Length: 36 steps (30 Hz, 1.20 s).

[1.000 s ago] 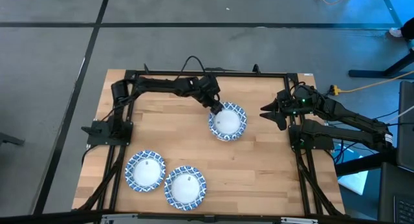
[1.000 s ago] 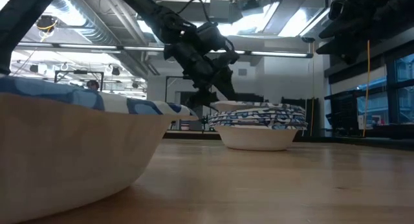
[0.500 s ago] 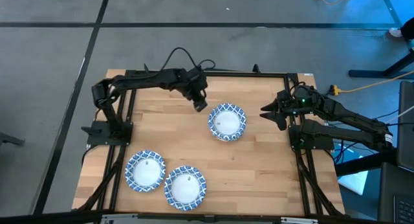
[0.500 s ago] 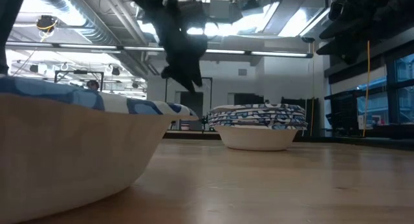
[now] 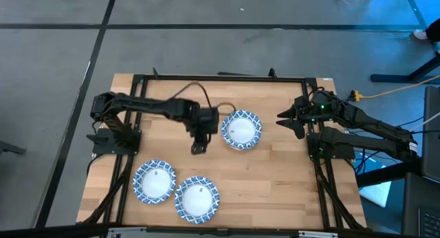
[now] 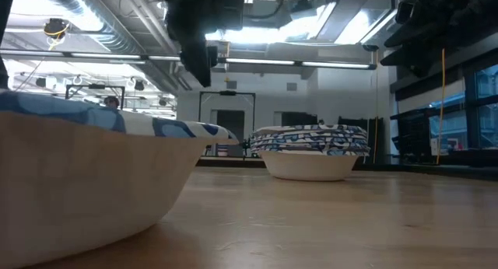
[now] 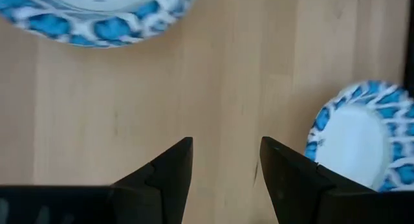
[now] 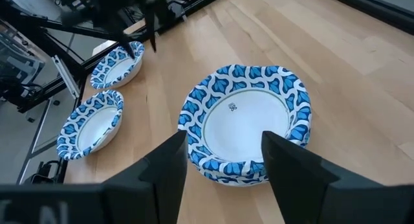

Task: Nest bowls inside each other
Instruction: Stack the blue patterned bowl on top of the other blue patterned bowl

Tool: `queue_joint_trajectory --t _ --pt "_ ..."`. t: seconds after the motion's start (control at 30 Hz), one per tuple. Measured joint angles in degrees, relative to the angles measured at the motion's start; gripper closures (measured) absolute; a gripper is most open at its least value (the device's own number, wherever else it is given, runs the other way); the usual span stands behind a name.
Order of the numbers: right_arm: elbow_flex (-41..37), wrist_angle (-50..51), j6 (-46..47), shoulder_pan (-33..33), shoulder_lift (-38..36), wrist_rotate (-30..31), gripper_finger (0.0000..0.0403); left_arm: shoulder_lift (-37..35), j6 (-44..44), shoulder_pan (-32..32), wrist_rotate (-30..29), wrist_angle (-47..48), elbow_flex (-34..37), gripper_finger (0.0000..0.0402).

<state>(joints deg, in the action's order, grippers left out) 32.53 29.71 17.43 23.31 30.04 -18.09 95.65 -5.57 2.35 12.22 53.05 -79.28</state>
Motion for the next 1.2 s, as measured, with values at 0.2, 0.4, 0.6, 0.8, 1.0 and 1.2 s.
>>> queue_joint_trajectory --t 0.2,0.4,0.6,0.8,1.0,1.2 --pt "0.00 -0.02 0.24 0.00 -0.02 0.00 0.0205 0.18 -9.41 -6.70 -2.93 -4.34 6.20 0.0227" --pt "0.00 -0.06 0.59 0.00 0.00 -0.02 0.0205 0.20 -15.13 -11.48 0.67 -11.80 13.52 0.0227" --pt "0.00 -0.07 1.79 0.00 -0.02 -0.05 0.0205 0.56 -20.22 -14.76 5.46 -15.69 15.81 0.0227" --pt "0.00 -0.10 1.78 0.00 -0.02 -0.07 0.0205 1.20 -22.03 -17.37 5.08 -20.19 15.79 0.0227" --pt "0.00 -0.11 1.73 0.00 -0.02 -0.08 0.0205 3.92 -25.55 -18.57 1.94 -20.35 15.83 0.0227" --pt "0.00 -0.02 1.58 0.02 0.00 -1.32 0.0205 7.37 -25.68 -18.98 3.82 -22.19 15.79 0.0227"
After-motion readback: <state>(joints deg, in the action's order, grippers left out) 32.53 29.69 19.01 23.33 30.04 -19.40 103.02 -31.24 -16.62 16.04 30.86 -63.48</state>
